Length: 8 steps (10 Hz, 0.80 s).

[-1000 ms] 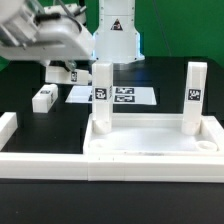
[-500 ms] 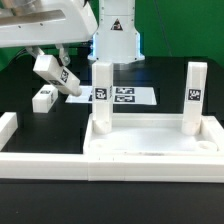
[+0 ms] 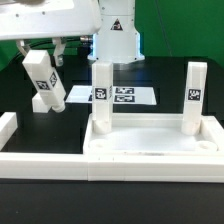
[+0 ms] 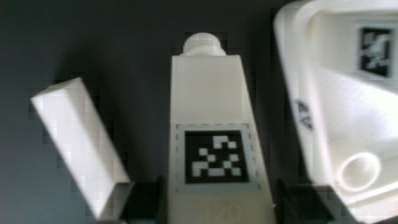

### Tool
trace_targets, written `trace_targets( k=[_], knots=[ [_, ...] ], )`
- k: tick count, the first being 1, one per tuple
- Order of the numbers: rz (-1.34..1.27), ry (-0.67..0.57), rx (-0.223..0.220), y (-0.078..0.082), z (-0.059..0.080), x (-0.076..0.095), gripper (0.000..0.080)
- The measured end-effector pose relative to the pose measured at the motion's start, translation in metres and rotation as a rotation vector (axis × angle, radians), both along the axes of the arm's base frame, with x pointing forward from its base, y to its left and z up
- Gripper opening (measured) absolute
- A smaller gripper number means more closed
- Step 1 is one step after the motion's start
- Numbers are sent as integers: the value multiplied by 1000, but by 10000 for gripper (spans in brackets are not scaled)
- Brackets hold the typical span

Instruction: Assemble desk

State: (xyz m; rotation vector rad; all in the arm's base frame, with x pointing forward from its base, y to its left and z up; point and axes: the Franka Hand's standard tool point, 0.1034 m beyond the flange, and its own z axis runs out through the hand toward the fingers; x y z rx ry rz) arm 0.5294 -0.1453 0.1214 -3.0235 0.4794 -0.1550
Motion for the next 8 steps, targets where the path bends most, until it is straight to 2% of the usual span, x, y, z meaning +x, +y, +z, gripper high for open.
trace_targets(
  k=[1, 2, 3, 4, 6, 8],
  knots=[
    [10, 10, 5, 4, -1, 0, 287],
    [51, 0, -4, 16, 3, 14, 287],
    [79, -9, 4, 28, 9, 30, 287],
    [98, 5, 15, 35, 13, 38, 287],
    [93, -18, -4, 31, 11, 39, 287],
    [95, -18, -2, 34, 12, 40, 287]
  ],
)
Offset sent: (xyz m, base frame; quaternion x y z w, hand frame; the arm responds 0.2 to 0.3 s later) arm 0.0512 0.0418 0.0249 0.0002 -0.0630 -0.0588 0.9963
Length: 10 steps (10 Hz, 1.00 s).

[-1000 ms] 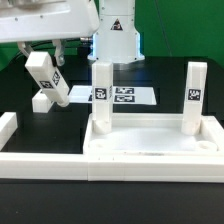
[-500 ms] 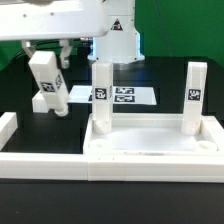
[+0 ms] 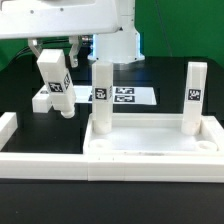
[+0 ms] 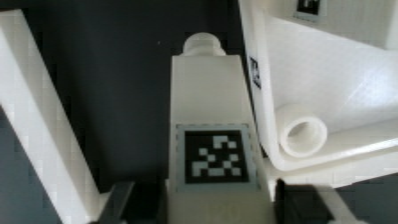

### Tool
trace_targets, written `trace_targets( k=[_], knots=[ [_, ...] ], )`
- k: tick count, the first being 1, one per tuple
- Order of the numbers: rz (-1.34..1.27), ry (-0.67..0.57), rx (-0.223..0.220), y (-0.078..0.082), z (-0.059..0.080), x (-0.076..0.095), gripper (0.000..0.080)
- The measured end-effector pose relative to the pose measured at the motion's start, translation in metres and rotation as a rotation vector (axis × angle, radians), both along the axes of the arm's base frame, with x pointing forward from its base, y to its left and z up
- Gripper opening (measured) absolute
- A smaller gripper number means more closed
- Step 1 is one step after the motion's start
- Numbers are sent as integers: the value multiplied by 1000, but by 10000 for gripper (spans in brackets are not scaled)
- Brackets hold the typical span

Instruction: Assemble desk

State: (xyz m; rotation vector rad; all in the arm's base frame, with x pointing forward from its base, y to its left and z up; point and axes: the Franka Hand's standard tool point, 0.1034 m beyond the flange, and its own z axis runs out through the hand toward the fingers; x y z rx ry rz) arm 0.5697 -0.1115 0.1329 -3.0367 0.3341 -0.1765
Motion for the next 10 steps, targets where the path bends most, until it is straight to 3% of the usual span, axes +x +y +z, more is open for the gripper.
trace_targets(
  k=[2, 4, 6, 9, 10],
  knots=[
    [27, -165, -64, 28, 16, 29, 287],
    [12, -252, -136, 8, 11, 21, 287],
    [-24, -257, -129, 18, 9, 20, 287],
    [-77, -244, -52, 97, 14, 36, 287],
    [-89, -270, -42, 112, 17, 43, 287]
  ],
)
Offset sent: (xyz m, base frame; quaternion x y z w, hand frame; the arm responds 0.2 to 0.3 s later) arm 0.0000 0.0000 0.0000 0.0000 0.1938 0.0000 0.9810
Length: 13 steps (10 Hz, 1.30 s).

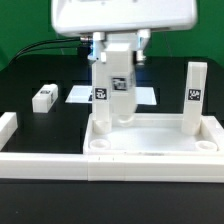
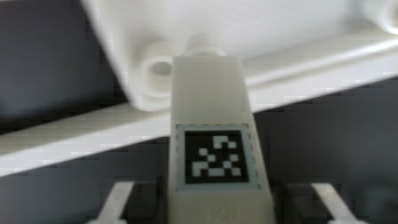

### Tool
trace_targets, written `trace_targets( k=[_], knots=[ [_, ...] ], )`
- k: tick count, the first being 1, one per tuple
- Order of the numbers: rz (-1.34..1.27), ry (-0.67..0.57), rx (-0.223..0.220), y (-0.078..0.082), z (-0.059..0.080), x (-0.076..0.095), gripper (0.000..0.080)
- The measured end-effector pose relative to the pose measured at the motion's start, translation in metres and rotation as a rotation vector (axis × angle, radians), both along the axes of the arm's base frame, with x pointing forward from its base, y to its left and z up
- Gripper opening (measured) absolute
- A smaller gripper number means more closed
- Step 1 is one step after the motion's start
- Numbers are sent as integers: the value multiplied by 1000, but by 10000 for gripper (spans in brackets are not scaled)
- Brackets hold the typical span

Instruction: Assemble desk

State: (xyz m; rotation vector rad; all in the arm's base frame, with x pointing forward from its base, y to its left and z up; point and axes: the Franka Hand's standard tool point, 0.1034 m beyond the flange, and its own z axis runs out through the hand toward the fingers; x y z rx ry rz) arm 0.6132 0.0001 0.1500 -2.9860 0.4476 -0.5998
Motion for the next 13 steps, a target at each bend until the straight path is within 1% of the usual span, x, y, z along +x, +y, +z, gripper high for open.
trace_targets(
  k=[1, 3, 5, 6, 7, 8, 11, 12, 13],
  knots=[
    [-7, -26, -5, 4, -3, 0, 287],
    [-9, -14, -4, 0, -5, -2, 287],
    [2, -12, -9, 3, -7, -2, 287],
    [65, -15, -29, 21, -11, 0, 287],
    [124, -9, -40, 41, -13, 5, 287],
    [154, 13, -38, 46, -14, 8, 287],
    [150, 10, -40, 44, -14, 8, 287],
    [165, 6, -46, 48, -14, 9, 287],
    [204, -4, -54, 69, -13, 10, 287]
  ],
)
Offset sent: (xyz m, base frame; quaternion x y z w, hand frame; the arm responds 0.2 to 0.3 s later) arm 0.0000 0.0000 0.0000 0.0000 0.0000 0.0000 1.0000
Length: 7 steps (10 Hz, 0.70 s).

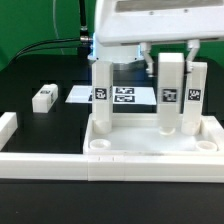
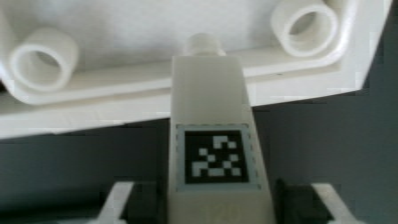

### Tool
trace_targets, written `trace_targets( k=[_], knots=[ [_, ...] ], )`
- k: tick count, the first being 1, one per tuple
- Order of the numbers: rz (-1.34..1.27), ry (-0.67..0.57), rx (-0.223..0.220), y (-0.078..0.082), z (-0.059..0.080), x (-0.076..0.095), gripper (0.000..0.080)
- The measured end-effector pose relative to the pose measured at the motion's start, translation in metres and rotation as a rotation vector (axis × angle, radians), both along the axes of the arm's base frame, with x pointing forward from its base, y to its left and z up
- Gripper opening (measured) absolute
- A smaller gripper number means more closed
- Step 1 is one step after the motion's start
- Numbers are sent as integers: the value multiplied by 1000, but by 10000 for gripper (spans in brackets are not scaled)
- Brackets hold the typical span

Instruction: Assemble desk

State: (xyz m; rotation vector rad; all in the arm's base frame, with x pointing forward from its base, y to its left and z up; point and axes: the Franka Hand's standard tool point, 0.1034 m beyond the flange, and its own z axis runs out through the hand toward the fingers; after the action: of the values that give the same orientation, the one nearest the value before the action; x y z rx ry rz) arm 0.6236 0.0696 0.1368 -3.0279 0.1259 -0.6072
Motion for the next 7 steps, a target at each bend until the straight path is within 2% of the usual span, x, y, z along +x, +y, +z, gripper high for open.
trace_targets(
  k=[1, 2, 5, 6, 7],
  knots=[
    [17, 18, 11, 22, 2, 1, 287],
    [25, 31, 16, 27, 4, 5, 287],
    [21, 7, 10, 24, 2, 6, 287],
    [17, -119, -10, 23, 7, 12, 287],
    [25, -153, -14, 32, 0, 7, 287]
  ],
)
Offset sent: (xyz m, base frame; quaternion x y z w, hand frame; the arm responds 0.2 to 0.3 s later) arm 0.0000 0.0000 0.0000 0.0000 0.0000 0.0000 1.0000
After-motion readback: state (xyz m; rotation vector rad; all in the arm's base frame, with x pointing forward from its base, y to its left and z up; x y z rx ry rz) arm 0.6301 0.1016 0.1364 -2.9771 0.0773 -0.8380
